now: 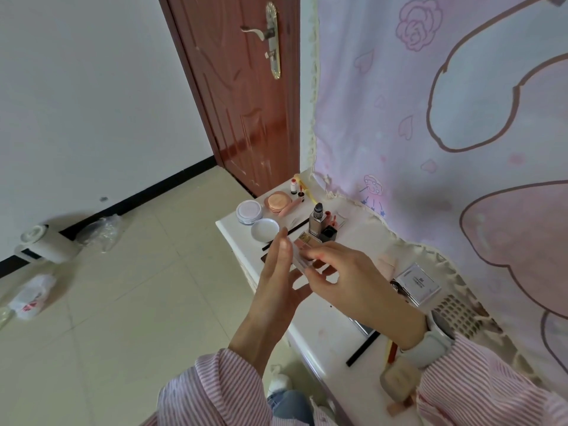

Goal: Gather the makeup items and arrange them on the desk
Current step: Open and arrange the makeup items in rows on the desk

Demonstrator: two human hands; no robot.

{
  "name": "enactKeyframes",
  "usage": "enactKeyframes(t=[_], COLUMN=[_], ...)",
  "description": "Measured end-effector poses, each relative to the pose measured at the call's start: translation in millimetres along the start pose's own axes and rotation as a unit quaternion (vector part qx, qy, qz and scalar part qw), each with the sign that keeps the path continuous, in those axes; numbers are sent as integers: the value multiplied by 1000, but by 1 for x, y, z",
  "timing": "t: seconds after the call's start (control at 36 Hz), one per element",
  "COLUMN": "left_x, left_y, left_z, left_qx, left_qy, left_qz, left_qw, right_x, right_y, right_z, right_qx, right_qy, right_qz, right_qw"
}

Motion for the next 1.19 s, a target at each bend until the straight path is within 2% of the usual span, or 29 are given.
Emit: enactKeyframes(t=[0.14, 0.36, 0.47, 0.69, 0.83, 0.92, 1.08, 1.19], left_x=[1, 7, 10, 22, 47, 67, 114, 146], left_y=[5, 14, 10, 3, 0, 2, -8, -17], left_z=[0, -17, -24, -52, -83, -93, -114, -128], left_qx=[-10, -33, -41, -172, -224, -171, -33, -16], left_qy=[-6, 38, 68, 158, 201, 188, 181, 187], left_qz=[18, 26, 14, 0, 68, 132, 154, 177], left_qw=[1000, 998, 997, 972, 951, 958, 971, 966], right_x=[-4, -16, -16, -16, -13, -5, 25, 50], right_y=[-9, -24, -19, 3, 13, 16, 24, 17], right_z=[8, 27, 33, 67, 107, 137, 190, 217], right_qx=[-27, -38, -60, -95, -93, -102, -149, -203], right_qy=[0, -41, -55, -154, -225, -261, -302, -307], right_qz=[-26, -69, -57, -82, -74, -62, -37, -51], right_qw=[999, 996, 995, 980, 967, 958, 941, 928])
Point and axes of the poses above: each hand's wrist, its own x-axis towards the middle knuckle, its own y-axis out of the back of the hand, z = x × y, the point moved 5 cm from there along x, towards the middle knuckle, and after that the axes turned 9 degrees about -x, right-handed, at the moved point
